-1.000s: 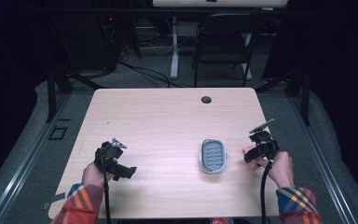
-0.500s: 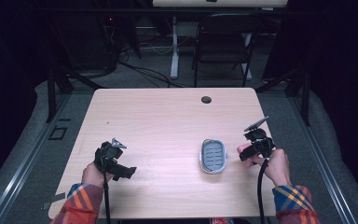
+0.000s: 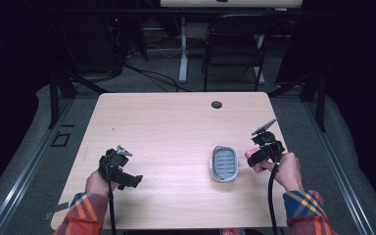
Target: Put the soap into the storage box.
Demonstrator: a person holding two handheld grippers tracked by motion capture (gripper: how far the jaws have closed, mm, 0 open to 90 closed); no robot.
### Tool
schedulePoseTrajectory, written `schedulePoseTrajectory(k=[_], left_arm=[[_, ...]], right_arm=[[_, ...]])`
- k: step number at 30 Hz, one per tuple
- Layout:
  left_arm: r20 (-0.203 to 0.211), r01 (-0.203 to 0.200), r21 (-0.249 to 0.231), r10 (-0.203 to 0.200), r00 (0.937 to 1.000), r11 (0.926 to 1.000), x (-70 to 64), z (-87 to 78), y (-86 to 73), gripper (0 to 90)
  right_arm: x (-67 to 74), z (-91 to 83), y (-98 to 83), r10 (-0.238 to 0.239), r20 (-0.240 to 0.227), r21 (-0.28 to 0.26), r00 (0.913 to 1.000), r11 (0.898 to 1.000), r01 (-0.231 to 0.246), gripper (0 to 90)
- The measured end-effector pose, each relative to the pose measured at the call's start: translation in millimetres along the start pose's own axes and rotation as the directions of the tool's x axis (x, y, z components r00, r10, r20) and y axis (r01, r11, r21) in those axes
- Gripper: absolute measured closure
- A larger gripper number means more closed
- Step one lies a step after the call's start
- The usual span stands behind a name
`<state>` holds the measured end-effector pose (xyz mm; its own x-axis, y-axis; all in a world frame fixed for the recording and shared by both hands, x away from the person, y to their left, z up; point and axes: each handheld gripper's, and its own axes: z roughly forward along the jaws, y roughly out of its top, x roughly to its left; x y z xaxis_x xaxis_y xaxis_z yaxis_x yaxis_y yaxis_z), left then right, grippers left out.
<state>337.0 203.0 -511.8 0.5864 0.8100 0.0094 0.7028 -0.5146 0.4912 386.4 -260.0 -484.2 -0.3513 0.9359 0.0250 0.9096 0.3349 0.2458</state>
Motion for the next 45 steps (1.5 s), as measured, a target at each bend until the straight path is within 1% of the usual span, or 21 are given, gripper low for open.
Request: schedulePoseTrajectory(k=[1,3,4,9,11,12,20,22,23,24,26,27,28,30,33,37,38,40,41,42,45], left_arm=[[0.0,0.0,0.0,0.0,1.0,1.0,-0.1,0.0,0.1,0.2],[-0.001,0.0,0.0,0.0,1.0,1.0,-0.3,0.0,0.2,0.2],[0.0,0.0,0.0,0.0,1.0,1.0,-0.4,0.0,0.2,0.2],[-0.003,0.001,0.0,-0.001,1.0,1.0,-0.4,0.2,0.4,0.2],[-0.004,0.0,0.001,0.0,1.0,1.0,-0.6,0.3,0.6,0.2],[0.0,-0.001,0.003,0.001,1.0,1.0,-0.5,0.1,0.8,0.2],[0.002,-0.005,0.001,0.005,1.0,1.0,-1.2,1.0,2.2,0.1],[0.003,-0.006,0.005,0.006,1.0,1.0,-1.5,1.3,2.7,0.1],[0.005,-0.007,0.006,0.007,1.0,1.0,-1.4,1.4,2.9,0.1],[0.005,-0.009,0.005,0.009,0.9999,0.9999,-1.2,1.6,3.1,0.1],[0.006,-0.009,0.004,0.009,0.9999,0.9999,-1.2,1.6,3.2,0.1],[0.006,-0.009,0.004,0.009,0.9999,0.9999,-1.3,1.7,3.3,0.2],[0.007,-0.01,0.006,0.01,0.9999,0.9999,-1.3,1.7,3.3,0.2],[0.007,-0.01,0.004,0.01,0.9999,0.9999,-1.4,1.7,3.4,0.2],[0.007,-0.01,0.007,0.01,0.9999,0.9999,-1.4,1.6,3.4,0.2],[0.007,-0.009,0.005,0.009,0.9999,0.9999,-1.3,1.8,3.4,0.1],[0.008,-0.009,0.004,0.009,0.9999,1.0,-1.2,1.9,3.4,0.1],[0.008,-0.009,0.005,0.009,0.9999,1.0,-1.2,1.9,3.4,0.1],[0.008,-0.009,0.005,0.009,0.9999,1.0,-1.2,1.9,3.4,0.2],[0.008,-0.009,0.004,0.009,0.9999,1.0,-1.2,1.8,3.4,0.2],[0.008,-0.009,0.004,0.009,0.9999,1.0,-1.2,1.8,3.4,0.1]], right_arm=[[0.2,-1.1,0.7,-0.005,-0.002,-0.001,1.0,1.0,0.005,37.4],[2.3,-2.5,1.1,0.005,0.003,-0.024,1.0,1.0,-0.005,37.3],[1.4,-5.9,2.8,-0.016,0.004,0.006,0.9999,1.0,0.016,37.4],[2.0,-13.0,5.4,-0.024,0.006,0.002,0.9997,1.0,0.024,37.4],[3.8,-14.2,5.8,-0.005,0.008,-0.023,1.0,1.0,0.005,37.4],[3.5,-17.6,7.7,-0.026,0.013,-0.002,0.9996,1.0,0.026,37.3],[9.1,-24.6,13.8,-0.044,0.013,0.0,0.999,0.999,0.044,37.4],[11.7,-26.1,15.4,-0.043,0.017,-0.008,0.9989,0.999,0.044,37.4],[12.8,-25.5,15.9,-0.039,0.006,-0.025,0.9992,0.999,0.04,37.4],[14.6,-28.2,18.6,-0.053,0.015,-0.006,0.9985,0.999,0.053,37.4],[15.2,-28.2,19.4,-0.058,0.016,-0.009,0.9982,0.998,0.059,37.4],[17.2,-27.8,20.0,-0.046,0.017,-0.02,0.9988,0.999,0.046,37.4],[17.8,-29.3,22.6,-0.065,0.016,-0.007,0.9977,0.998,0.066,37.4],[19.6,-29.8,24.7,-0.077,0.014,-0.001,0.9969,0.997,0.077,37.4],[22.6,-29.0,26.2,-0.072,0.015,-0.01,0.9973,0.997,0.072,37.3],[25.9,-28.5,30.0,-0.09,0.015,-0.002,0.9958,0.996,0.09,37.4],[27.6,-28.1,30.6,-0.079,0.013,-0.004,0.9968,0.997,0.079,37.4],[28.8,-27.7,32.6,-0.091,0.013,0.005,0.9958,0.996,0.091,37.4],[30.3,-25.8,32.5,-0.076,0.009,-0.013,0.9971,0.997,0.076,37.4],[30.9,-25.7,34.7,-0.091,0.01,0.008,0.9958,0.996,0.091,37.3],[33.2,-23.0,35.5,-0.083,0.006,-0.003,0.9965,0.997,0.083,37.3]])
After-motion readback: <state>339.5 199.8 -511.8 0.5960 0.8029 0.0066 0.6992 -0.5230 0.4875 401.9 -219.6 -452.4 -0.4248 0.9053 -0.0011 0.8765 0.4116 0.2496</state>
